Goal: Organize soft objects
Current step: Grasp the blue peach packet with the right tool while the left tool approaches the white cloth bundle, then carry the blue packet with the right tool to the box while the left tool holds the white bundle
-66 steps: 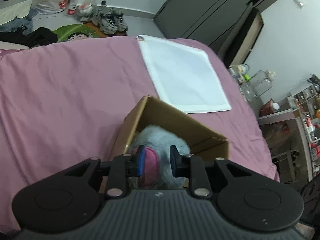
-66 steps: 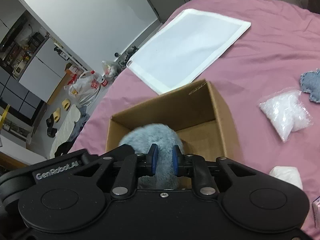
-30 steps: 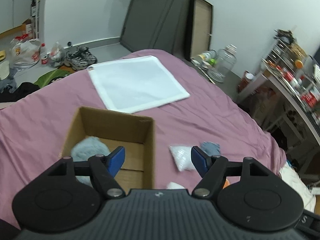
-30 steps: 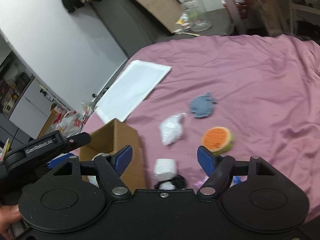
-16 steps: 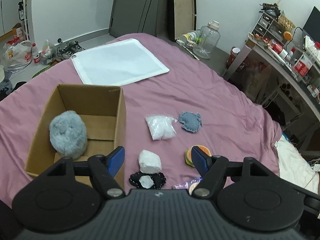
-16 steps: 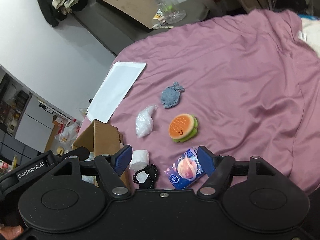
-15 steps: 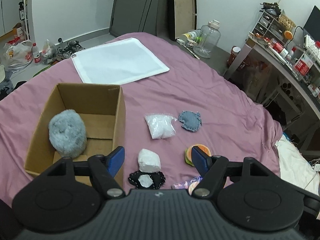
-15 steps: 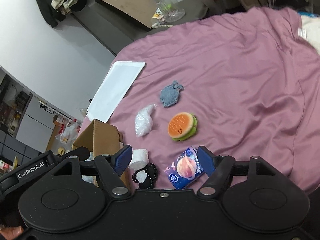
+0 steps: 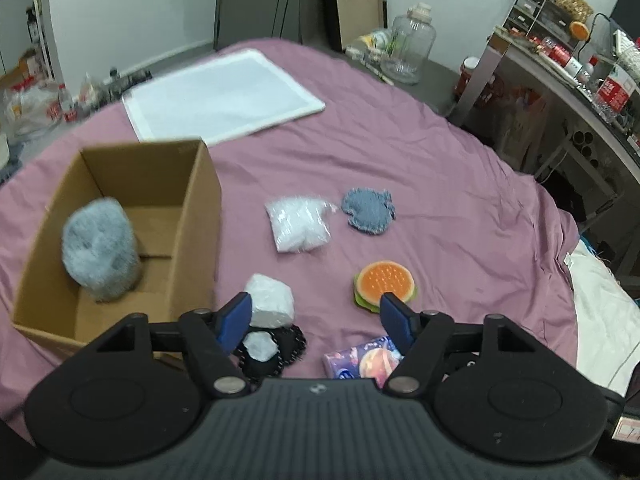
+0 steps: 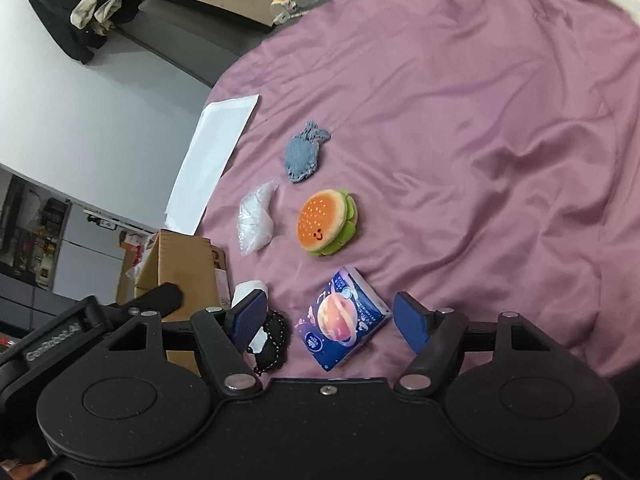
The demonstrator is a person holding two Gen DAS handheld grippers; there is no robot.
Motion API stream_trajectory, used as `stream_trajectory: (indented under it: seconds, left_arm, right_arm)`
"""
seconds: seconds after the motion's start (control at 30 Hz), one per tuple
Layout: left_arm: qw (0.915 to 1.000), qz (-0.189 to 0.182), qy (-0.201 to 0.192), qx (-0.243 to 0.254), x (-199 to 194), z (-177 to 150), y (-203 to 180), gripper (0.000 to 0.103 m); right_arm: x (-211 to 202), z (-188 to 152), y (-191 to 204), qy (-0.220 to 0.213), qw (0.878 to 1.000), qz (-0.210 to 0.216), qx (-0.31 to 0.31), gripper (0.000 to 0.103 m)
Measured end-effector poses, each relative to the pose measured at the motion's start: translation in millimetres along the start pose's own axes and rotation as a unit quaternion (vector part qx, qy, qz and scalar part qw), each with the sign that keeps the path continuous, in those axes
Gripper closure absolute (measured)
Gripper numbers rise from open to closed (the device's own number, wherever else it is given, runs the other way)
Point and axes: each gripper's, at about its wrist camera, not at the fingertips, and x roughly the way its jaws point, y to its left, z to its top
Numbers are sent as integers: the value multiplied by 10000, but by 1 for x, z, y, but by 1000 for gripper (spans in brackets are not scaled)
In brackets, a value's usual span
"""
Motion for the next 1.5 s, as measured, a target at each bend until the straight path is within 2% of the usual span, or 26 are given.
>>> stream_trajectory:
  seconds: [0.1,0.37,0.77,0.83,0.9,1.03,1.13,1.37,1.5]
  left_arm:
    - [9999,155,21,74,11,-1,-4,35]
    - [9989,370,278,34,44,1,-5,48]
    - [9940,933,545,164,84,0,3,48]
    - [9937,929,597,175,90,-1,4,48]
    - [9933,954,623,207,95,-2,4,48]
    - [9932,914,706,155,104,-4,4,48]
    - [9936,874,719,38,107,-7,7,61]
    - [9961,787,387,107,91,-5,5,63]
    - [9979,599,226,32,78,-1,8,63]
  right_arm:
    - [8,2,-6,117,9999,27,77,39]
    - [35,3,-16,535,9980,-62,341,43]
    - [72,2,-24,1045,9925,-188,607,45]
    - [76,2,-23,1075,9923,-200,581,45]
    - [80,3,-22,1088,9922,-208,570,46]
    - [81,4,-23,1065,9924,-200,591,57]
    - [79,5,-25,1000,9931,-143,590,64]
    - [67,7,-22,743,9959,56,504,78]
    - [57,8,-20,547,9976,110,421,81]
